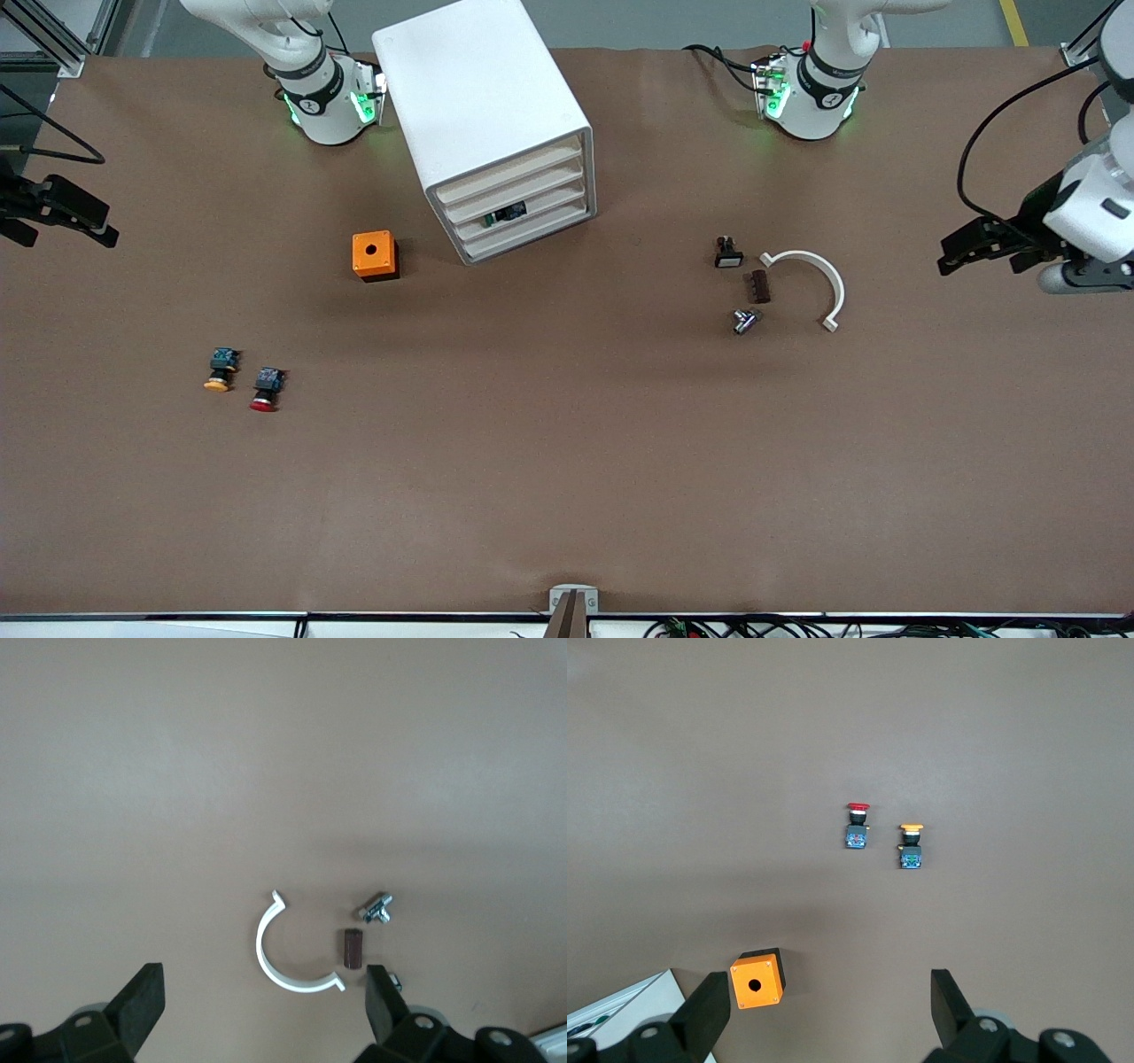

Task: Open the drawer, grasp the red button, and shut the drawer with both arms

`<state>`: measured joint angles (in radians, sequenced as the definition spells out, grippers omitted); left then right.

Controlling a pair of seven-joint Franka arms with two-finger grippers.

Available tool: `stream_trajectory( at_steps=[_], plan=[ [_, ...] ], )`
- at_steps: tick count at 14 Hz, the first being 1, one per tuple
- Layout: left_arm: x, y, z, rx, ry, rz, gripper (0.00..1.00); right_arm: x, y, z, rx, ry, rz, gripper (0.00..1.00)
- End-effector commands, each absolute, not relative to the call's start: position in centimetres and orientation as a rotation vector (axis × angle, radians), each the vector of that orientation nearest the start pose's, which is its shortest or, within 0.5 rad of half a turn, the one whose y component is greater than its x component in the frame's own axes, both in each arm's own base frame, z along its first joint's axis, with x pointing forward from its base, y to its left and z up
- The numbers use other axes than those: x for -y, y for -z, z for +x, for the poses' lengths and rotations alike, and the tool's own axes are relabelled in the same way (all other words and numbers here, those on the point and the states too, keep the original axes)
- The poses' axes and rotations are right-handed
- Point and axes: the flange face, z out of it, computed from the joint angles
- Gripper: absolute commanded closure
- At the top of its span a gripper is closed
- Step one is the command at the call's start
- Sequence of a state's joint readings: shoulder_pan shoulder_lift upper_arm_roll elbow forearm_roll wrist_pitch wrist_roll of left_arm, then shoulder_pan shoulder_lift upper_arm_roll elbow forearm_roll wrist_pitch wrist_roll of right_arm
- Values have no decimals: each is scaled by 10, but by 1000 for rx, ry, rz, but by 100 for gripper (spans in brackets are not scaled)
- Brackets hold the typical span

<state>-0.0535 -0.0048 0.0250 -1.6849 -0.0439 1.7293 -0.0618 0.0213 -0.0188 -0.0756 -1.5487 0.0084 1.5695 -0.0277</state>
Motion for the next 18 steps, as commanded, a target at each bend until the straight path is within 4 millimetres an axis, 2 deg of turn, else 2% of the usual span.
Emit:
stream_trajectory(
  at_steps=[1, 5, 9, 18],
  plan=[
    [16, -604, 568, 43, 118, -3165, 0, 30, -650, 547, -55, 60, -3136, 0],
    [22, -625, 568, 37, 178, -3165, 0, 30, -651, 546, -55, 60, -3136, 0],
    [23, -620, 558, 25, 43, -3162, 0, 30, -651, 546, -55, 60, -3136, 0],
    [26, -628, 559, 23, 61, -3164, 0, 29, -648, 546, -53, 53, -3136, 0]
  ],
)
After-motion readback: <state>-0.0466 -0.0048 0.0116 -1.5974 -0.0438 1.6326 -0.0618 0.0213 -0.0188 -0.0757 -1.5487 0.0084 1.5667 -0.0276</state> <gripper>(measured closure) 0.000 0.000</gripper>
